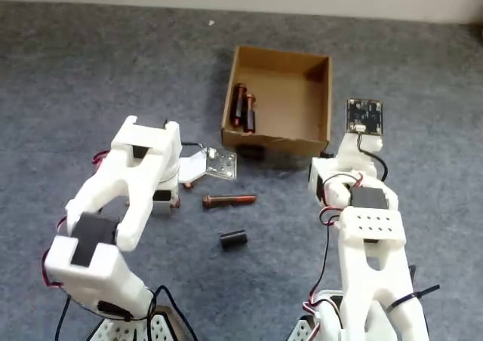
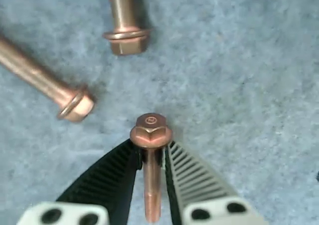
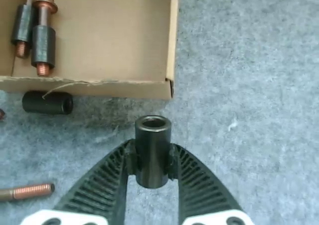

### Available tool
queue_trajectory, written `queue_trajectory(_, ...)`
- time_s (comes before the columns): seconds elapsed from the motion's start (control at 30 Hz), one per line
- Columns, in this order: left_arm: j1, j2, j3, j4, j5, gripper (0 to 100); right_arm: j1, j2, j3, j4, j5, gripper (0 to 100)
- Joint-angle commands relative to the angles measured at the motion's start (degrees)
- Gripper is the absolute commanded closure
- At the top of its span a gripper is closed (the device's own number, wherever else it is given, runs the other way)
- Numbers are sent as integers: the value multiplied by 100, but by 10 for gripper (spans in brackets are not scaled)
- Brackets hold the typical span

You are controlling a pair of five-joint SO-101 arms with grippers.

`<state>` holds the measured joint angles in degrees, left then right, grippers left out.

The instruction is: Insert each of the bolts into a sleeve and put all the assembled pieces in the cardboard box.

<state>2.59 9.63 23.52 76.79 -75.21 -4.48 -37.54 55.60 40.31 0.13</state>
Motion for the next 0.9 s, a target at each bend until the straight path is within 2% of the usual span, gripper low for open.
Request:
queue_trajectory(0.0,84,-989,-189,202,211,995,31,-295,-84,365,0,993)
queue_trajectory(0.17,251,-2141,251,167,1310,995,31,-400,-66,409,0,993)
queue_trajectory(0.33,620,-3530,1007,-44,2541,995,13,-1868,321,646,0,993)
queue_trajectory(0.53,725,-5253,1719,-826,4703,995,-532,-2914,892,673,0,993)
queue_trajectory(0.73,725,-6580,1974,-1240,6295,995,-1103,-3275,1051,690,0,993)
queue_trajectory(0.87,840,-7196,2141,-1653,7112,995,-1560,-3890,1270,813,0,993)
